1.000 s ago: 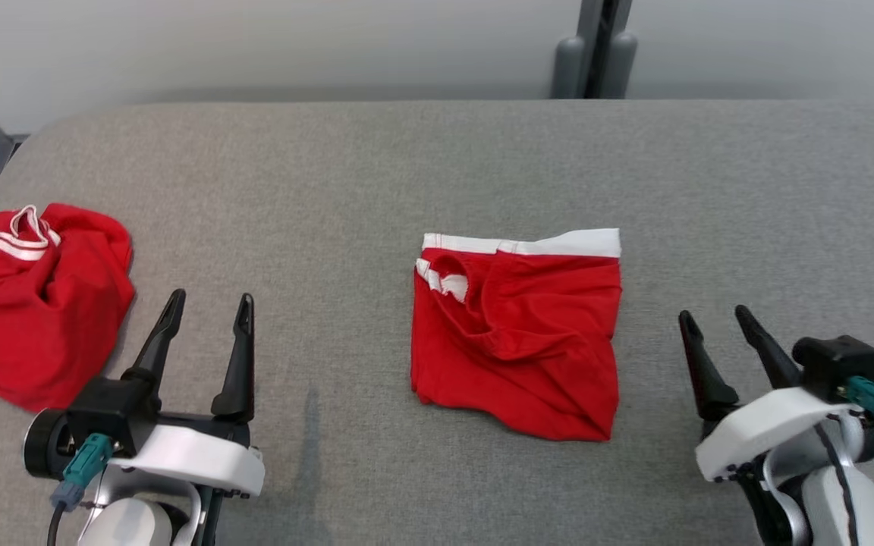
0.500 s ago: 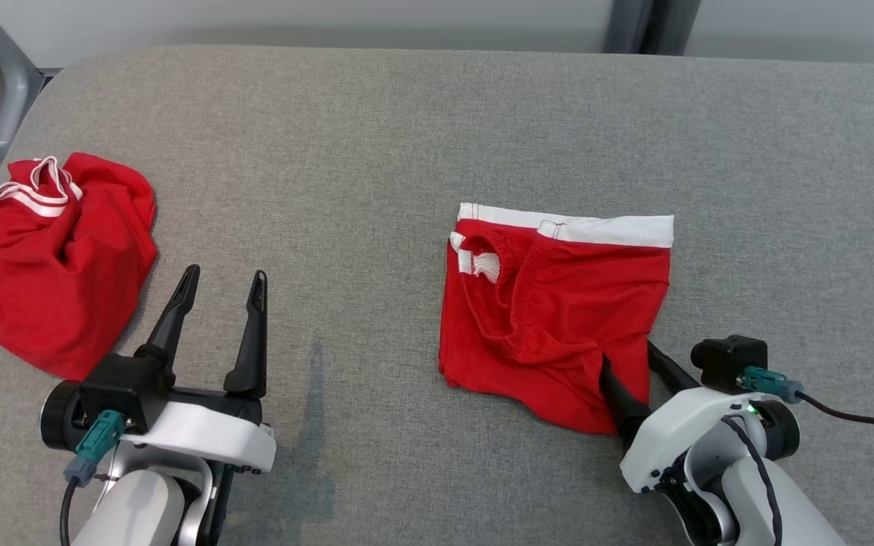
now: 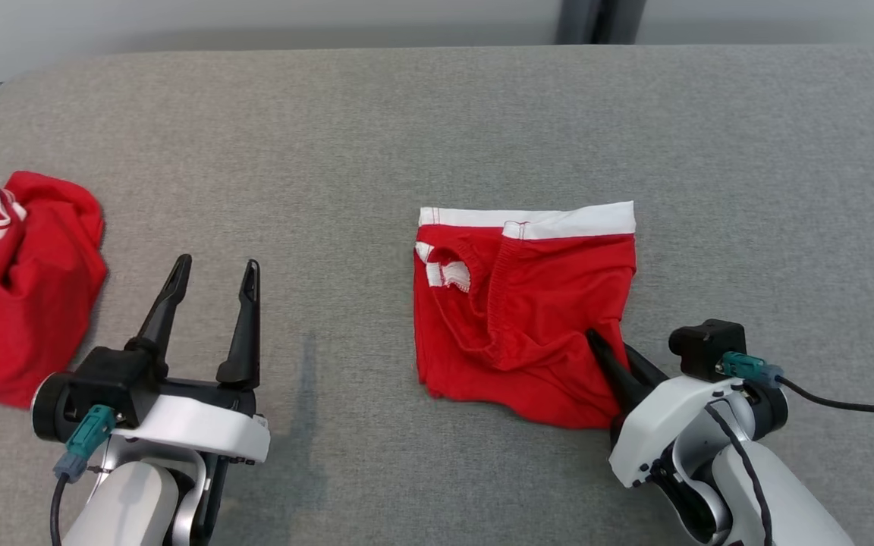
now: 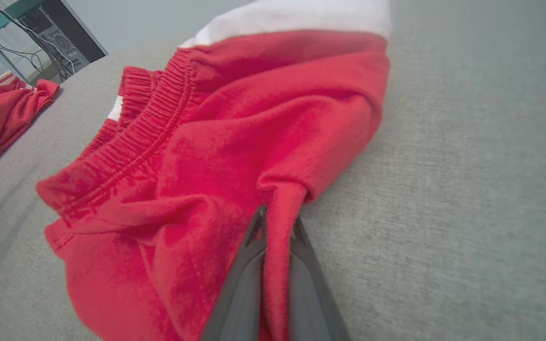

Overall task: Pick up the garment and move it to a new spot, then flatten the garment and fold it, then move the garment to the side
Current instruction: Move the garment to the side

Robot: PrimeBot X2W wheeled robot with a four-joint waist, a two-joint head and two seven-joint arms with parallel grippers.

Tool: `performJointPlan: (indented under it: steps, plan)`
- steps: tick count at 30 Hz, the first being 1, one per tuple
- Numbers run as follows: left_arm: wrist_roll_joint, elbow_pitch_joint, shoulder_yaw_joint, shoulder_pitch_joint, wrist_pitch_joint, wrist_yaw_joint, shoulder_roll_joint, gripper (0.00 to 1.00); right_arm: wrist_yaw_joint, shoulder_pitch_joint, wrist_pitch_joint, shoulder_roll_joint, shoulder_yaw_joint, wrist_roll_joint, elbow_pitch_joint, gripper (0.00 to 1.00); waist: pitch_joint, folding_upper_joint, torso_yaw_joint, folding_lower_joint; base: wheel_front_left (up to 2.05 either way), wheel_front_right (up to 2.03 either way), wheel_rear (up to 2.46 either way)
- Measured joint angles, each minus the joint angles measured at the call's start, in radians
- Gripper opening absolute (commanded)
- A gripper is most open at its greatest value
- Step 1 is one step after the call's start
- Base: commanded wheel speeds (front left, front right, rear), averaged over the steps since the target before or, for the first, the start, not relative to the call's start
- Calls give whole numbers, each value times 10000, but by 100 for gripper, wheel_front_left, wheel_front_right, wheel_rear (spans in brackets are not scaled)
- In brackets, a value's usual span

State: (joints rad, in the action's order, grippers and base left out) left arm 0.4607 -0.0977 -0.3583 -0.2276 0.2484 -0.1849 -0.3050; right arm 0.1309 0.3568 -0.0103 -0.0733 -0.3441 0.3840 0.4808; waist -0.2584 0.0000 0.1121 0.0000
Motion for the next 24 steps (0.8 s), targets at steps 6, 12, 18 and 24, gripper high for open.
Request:
performJointPlan:
  steps: [6,12,18,24]
  plan:
    - [-48,357,67,-12,29,-71,-142,100,2,44,29,-690,-516,-69,-345,0,-115,0,-809,0,0,0,0]
    - [-178,784,134,-25,-119,-188,-376,100,2,348,244,-1296,-938,-82,-307,0,-292,0,-1875,0,0,0,0]
    - [-309,1306,105,-202,-424,-245,-619,100,4,1229,692,-1825,-1463,-29,42,0,-533,0,-2976,0,0,0,0]
    - [-581,1944,-44,-563,-859,-222,-951,100,2,2417,1398,-2422,-1450,79,708,0,-1068,0,-3817,0,0,0,0]
